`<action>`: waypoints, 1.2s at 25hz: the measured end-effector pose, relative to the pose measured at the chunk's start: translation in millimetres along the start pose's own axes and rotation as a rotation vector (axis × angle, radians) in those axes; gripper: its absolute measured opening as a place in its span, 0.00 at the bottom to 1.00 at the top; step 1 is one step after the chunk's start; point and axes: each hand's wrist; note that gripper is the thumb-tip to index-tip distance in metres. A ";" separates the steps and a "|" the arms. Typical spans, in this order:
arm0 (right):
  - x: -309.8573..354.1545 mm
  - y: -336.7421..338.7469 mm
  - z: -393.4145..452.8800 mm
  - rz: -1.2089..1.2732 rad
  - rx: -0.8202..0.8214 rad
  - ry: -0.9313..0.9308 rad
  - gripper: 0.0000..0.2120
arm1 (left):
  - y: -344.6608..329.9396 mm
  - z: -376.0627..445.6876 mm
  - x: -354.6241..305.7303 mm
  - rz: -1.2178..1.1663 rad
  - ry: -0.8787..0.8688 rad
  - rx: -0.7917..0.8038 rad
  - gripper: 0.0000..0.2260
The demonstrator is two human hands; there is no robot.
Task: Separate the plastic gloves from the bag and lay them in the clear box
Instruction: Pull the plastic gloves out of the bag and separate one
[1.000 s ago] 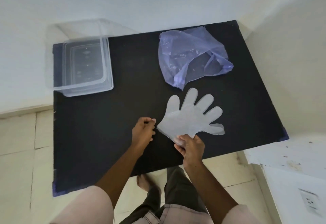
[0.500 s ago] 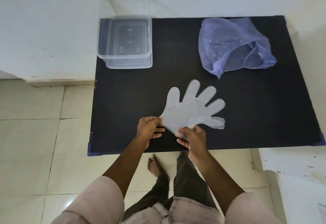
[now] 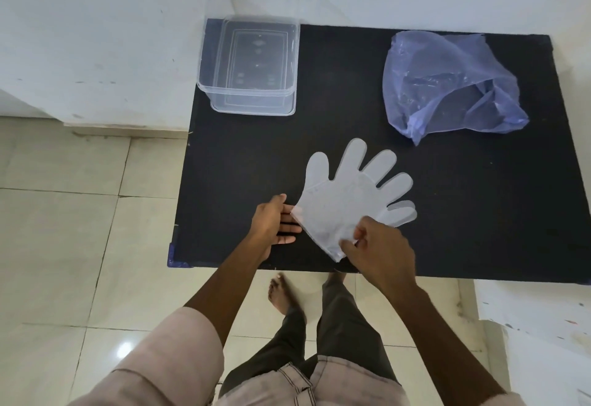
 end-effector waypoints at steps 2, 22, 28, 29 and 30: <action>19.5 -9.3 8.3 0.219 -0.001 0.074 0.09 | -0.2 -3.2 2.8 -0.035 -0.019 0.002 0.21; 53.1 -56.6 24.8 0.643 -0.013 -0.115 0.07 | -3.5 -16.4 23.5 -0.119 -0.197 -0.033 0.13; 47.6 -58.1 25.3 0.768 0.110 -0.240 0.10 | -7.7 -11.7 17.4 -0.004 -0.152 -0.111 0.05; 46.7 -58.1 25.9 0.766 0.121 -0.252 0.12 | -7.7 -11.2 16.6 0.011 -0.142 -0.125 0.04; 45.5 -57.6 26.6 0.760 0.129 -0.267 0.14 | -6.9 -10.6 15.9 0.021 -0.133 -0.140 0.04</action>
Point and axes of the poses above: each hand's wrist, its own z-axis towards the middle knuckle, its own y-axis out of the back of the hand, x = y × z, and after that the axes turned 14 degrees about -x, right-handed
